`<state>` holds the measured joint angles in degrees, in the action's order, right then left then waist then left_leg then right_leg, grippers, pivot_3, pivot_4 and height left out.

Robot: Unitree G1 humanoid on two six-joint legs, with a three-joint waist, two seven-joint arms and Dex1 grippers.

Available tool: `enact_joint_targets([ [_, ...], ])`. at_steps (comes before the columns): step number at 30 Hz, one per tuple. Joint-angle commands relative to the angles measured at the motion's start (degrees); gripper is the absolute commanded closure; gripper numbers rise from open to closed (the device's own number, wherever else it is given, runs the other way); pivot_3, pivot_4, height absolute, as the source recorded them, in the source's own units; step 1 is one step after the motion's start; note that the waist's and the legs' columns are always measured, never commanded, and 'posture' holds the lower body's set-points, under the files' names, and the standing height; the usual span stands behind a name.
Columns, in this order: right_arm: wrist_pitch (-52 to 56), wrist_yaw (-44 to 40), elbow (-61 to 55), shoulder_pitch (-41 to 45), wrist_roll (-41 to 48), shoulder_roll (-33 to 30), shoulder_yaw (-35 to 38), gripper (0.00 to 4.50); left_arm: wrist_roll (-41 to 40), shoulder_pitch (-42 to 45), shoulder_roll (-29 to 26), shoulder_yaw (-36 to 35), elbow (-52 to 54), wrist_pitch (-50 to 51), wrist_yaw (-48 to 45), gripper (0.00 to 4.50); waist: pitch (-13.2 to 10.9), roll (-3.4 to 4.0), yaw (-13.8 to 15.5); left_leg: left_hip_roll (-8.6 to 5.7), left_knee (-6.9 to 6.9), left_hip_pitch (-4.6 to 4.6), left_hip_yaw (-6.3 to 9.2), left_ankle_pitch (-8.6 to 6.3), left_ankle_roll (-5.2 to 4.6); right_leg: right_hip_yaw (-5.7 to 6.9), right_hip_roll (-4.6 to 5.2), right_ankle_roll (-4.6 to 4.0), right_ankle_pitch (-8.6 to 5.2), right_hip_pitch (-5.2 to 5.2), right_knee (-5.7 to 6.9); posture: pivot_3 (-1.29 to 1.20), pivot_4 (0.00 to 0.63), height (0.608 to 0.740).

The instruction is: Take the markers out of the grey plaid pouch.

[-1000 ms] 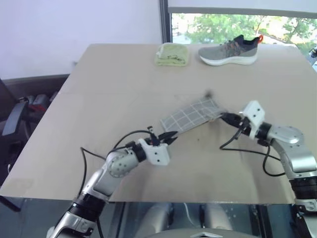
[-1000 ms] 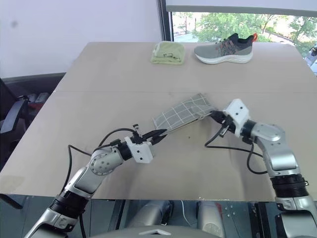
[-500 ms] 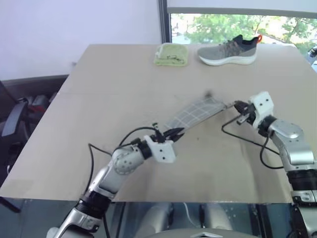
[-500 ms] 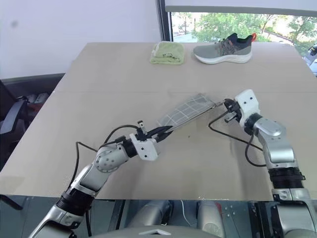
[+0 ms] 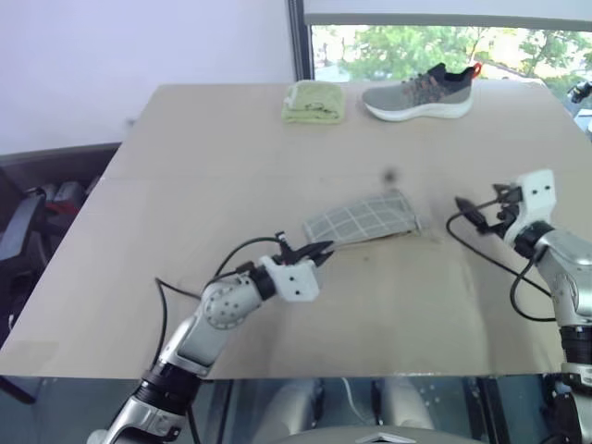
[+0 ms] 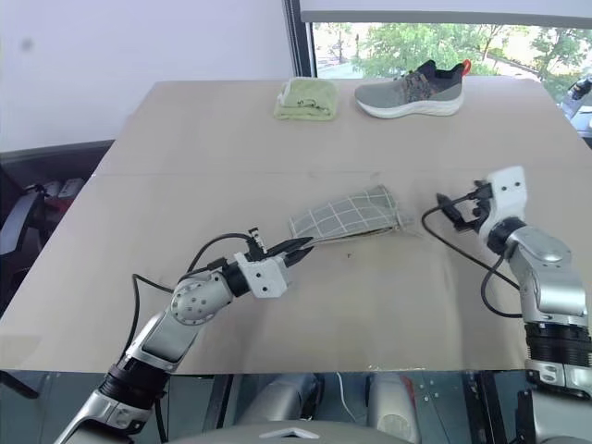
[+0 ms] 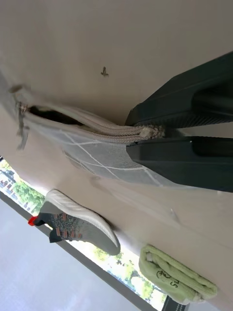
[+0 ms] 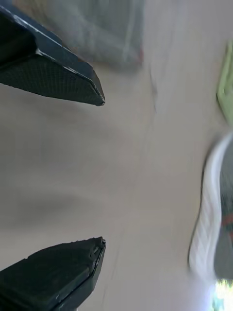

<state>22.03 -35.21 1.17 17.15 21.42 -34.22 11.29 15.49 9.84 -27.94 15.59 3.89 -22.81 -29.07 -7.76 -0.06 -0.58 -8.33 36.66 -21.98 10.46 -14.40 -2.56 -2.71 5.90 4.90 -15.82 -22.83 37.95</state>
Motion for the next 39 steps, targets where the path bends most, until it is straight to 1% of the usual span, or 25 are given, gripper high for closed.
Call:
enact_joint_targets([
  [1, 3.6, -8.4, -9.6, -1.7, 8.6, -0.8, -0.2, 0.15, -1.7, 0.9, 0.8, -0.8, 1.7, 0.7, -0.1, 4.50, 0.0, 0.00, 0.0, 0.00, 0.00, -0.01, 0.01, 0.00, 0.00, 0.01, 0.00, 0.00, 0.00, 0.00, -0.03, 0.00, 0.150, 0.740],
  [2, 4.8, -9.6, -11.4, -2.4, 10.8, -0.5, 0.0, 0.15, -1.8, 1.0, 1.0, -0.7, 1.8, 0.9, -0.2, 4.50, 0.0, -0.01, 0.0, 0.00, 0.00, -0.02, 0.01, 0.00, 0.00, 0.01, 0.00, 0.00, 0.00, 0.00, -0.06, 0.00, 0.150, 0.740],
  [3, 6.0, -10.9, -13.2, -3.2, 12.9, -0.2, -0.1, 0.68, -1.9, 1.2, 1.2, -0.7, 1.8, 1.1, -0.2, 4.50, 0.0, -0.01, 0.0, 0.01, 0.00, -0.03, 0.02, 0.00, 0.00, 0.02, 0.00, 0.00, 0.00, 0.00, -0.07, 0.00, 0.150, 0.740],
  [4, 6.5, -11.8, -14.5, -3.8, 14.2, -0.1, -0.4, 0.98, -2.0, 1.4, 1.3, -0.6, 1.7, 1.2, -0.3, 4.50, 0.0, -0.01, 0.1, 0.00, 0.00, -0.03, 0.02, 0.00, 0.00, 0.02, 0.00, 0.00, 0.00, 0.00, -0.07, 0.00, 0.150, 0.740],
  [6, 7.8, -12.5, -16.7, -4.5, 16.7, 0.6, -0.4, 1.99, -2.1, 1.7, 1.5, -0.6, 1.5, 1.4, -0.5, 4.50, 0.0, -0.02, 0.2, 0.00, 0.01, -0.02, 0.03, 0.00, 0.00, 0.03, 0.01, 0.00, 0.00, 0.01, -0.07, 0.00, 0.150, 0.740],
  [8, 9.1, -13.1, -18.1, -5.0, 18.7, 0.8, -0.4, 2.65, -2.3, 1.8, 1.7, -0.7, 1.6, 1.6, -0.6, 4.50, 0.0, -0.02, 0.2, 0.00, 0.02, -0.02, 0.03, 0.00, 0.00, 0.04, 0.01, 0.00, 0.00, 0.01, -0.06, 0.00, 0.150, 0.740],
  [9, 9.8, -13.5, -18.8, -5.4, 19.3, 0.7, -0.7, 3.17, -2.5, 1.8, 1.8, -0.7, 1.7, 1.9, -0.7, 4.50, 0.0, -0.02, 0.2, 0.00, 0.02, -0.02, 0.03, 0.00, 0.00, 0.03, 0.01, 0.00, 0.00, 0.01, -0.04, 0.00, 0.150, 0.740],
  [11, 9.6, -14.3, -19.7, -6.6, 17.6, -0.1, -3.1, 4.23, -3.0, 2.0, 2.2, -0.7, 2.2, 2.5, -0.9, 4.50, 0.0, -0.02, 0.3, 0.00, 0.02, -0.01, 0.03, -0.01, 0.00, 0.04, 0.01, 0.00, 0.00, 0.01, -0.03, 0.00, 0.150, 0.740],
  [12, 8.7, -14.4, -19.4, -7.1, 15.5, -0.5, -4.6, 4.49, -3.5, 2.1, 2.6, -0.7, 2.6, 3.2, -1.0, 4.50, 0.0, -0.02, 0.3, 0.00, 0.02, -0.01, 0.03, -0.01, -0.01, 0.05, 0.01, 0.00, 0.00, 0.01, -0.02, 0.00, 0.150, 0.740],
  [14, 7.1, -14.4, -18.7, -7.8, 12.3, -0.8, -7.0, 4.49, -4.4, 2.4, 3.3, -0.8, 3.5, 4.5, -1.3, 4.50, 0.0, -0.03, 0.3, 0.00, 0.02, -0.01, 0.04, -0.01, 0.00, 0.06, 0.01, 0.00, 0.00, 0.02, -0.03, 0.00, 0.150, 0.740],
  [17, 6.0, -13.6, -18.0, -7.7, 9.9, -0.1, -8.8, 4.49, -5.4, 2.8, 4.0, -0.8, 4.6, 5.9, -1.9, 4.50, 0.0, -0.03, 0.3, 0.00, 0.04, -0.02, 0.04, -0.01, 0.00, 0.06, 0.01, 0.00, 0.00, 0.01, -0.02, 0.00, 0.150, 0.740],
  [24, 4.4, -11.0, -14.4, -4.9, 6.8, 2.4, -9.4, 4.49, -8.5, 2.3, 4.3, -0.3, 8.7, 9.1, -4.6, 4.50, 0.0, -0.04, 0.2, 0.01, 0.08, -0.02, 0.04, 0.00, 0.00, 0.06, -0.01, 0.00, 0.00, 0.02, -0.02, 0.00, 0.150, 0.740],
  [27, 4.9, -10.2, -13.5, -4.1, 8.4, 4.0, -7.9, 4.49, -9.3, 1.8, 3.9, -0.3, 9.8, 9.9, -5.6, 4.50, 0.0, -0.05, 0.3, 0.00, 0.08, -0.01, 0.04, 0.00, 0.01, 0.05, -0.01, 0.00, 0.00, 0.01, 0.00, 0.00, 0.150, 0.740],
  [31, 5.1, -11.7, -14.1, -4.7, 9.5, 3.6, -7.3, 4.49, -9.3, 1.8, 3.5, -0.6, 9.5, 9.8, -5.9, 4.50, 0.0, -0.05, 0.3, 0.00, 0.09, -0.03, 0.05, 0.00, 0.01, 0.06, -0.01, 0.00, 0.00, 0.02, -0.03, 0.00, 0.150, 0.740],
  [36, 10.5, -15.7, -18.4, -6.5, 17.7, 1.3, -4.2, 4.49, -8.7, 2.1, 3.4, -0.7, 8.0, 8.9, -5.3, 4.50, 0.0, -0.06, 0.6, 0.00, 0.08, -0.04, 0.06, 0.00, 0.00, 0.06, -0.01, 0.00, 0.00, 0.02, -0.05, 0.00, 0.150, 0.740],
  [39, 11.5, -15.5, -19.0, -6.6, 19.7, 0.7, -2.8, 4.49, -8.7, 2.3, 3.4, -0.7, 7.6, 8.8, -5.2, 4.50, 0.0, -0.06, 0.6, 0.00, 0.08, -0.02, 0.04, -0.01, 0.00, 0.04, -0.01, 0.00, 0.00, 0.02, -0.03, 0.00, 0.150, 0.740],
])
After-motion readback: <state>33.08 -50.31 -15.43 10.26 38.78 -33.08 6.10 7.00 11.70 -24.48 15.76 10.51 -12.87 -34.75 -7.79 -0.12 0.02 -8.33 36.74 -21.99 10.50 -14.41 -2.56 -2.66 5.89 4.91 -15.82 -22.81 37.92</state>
